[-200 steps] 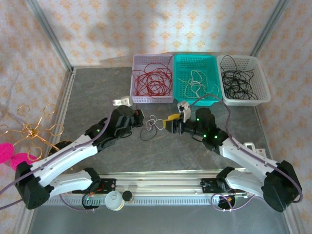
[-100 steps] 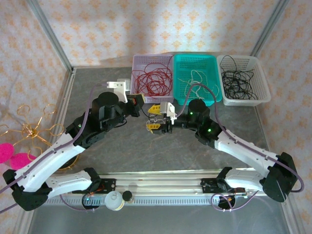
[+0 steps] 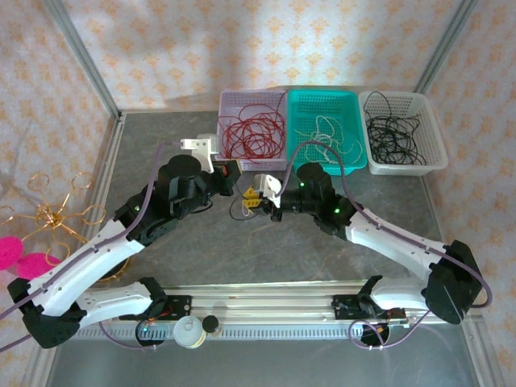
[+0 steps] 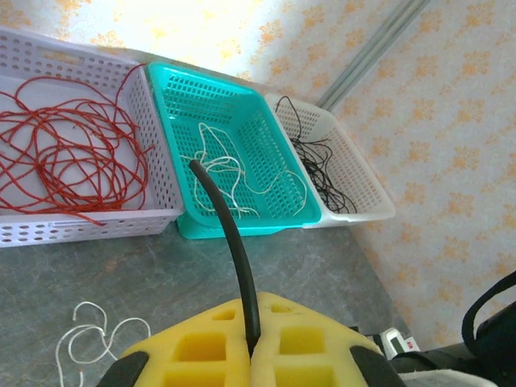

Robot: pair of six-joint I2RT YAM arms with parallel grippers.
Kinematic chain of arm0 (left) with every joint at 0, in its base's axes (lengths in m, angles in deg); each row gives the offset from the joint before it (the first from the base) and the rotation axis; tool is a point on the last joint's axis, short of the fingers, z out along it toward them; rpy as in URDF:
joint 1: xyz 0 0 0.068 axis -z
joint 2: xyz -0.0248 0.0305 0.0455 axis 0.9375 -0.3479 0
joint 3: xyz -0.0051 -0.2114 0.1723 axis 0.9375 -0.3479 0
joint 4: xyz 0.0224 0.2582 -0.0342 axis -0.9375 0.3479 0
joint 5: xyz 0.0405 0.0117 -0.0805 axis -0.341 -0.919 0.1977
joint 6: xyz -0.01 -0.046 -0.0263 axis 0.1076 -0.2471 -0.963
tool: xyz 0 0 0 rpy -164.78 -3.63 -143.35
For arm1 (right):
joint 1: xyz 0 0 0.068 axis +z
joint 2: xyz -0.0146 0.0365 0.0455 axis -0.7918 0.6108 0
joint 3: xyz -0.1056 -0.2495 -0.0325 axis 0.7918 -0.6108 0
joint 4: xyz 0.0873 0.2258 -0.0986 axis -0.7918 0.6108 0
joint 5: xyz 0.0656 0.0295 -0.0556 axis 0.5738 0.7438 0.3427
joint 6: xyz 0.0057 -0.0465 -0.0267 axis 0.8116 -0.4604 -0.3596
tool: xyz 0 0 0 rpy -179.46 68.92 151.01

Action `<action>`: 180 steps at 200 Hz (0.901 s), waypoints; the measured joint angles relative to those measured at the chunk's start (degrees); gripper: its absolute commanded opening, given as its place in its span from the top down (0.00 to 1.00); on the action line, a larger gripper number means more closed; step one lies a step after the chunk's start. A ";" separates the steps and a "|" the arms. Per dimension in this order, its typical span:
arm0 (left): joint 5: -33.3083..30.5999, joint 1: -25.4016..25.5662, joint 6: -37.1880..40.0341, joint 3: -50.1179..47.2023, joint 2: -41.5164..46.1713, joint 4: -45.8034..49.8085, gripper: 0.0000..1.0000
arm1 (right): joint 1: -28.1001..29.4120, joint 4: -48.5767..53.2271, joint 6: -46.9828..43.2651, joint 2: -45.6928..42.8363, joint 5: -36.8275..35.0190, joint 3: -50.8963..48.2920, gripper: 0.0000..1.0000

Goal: Untangle the cables

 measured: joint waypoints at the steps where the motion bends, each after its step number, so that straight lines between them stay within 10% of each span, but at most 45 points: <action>1: 0.00 0.00 -0.02 -0.07 0.00 -0.04 1.00 | 0.00 0.02 0.35 0.00 0.00 -0.07 0.97; 11: 0.00 0.00 -0.92 -0.63 -0.13 -0.85 1.00 | 0.00 -0.31 1.46 0.00 -0.39 -0.37 1.00; 32: -0.26 0.00 -2.47 -0.94 -1.05 -2.56 0.55 | -0.04 -1.86 9.99 0.13 -6.95 -0.94 1.00; 70: 0.70 0.00 -5.51 -5.09 -1.75 -10.27 0.21 | -0.85 -1.03 23.91 1.25 -27.78 2.54 1.00; 180: 4.79 -1.57 -4.44 -12.09 1.31 -17.07 0.23 | -25.29 -3.98 23.32 9.07 -73.53 22.60 1.00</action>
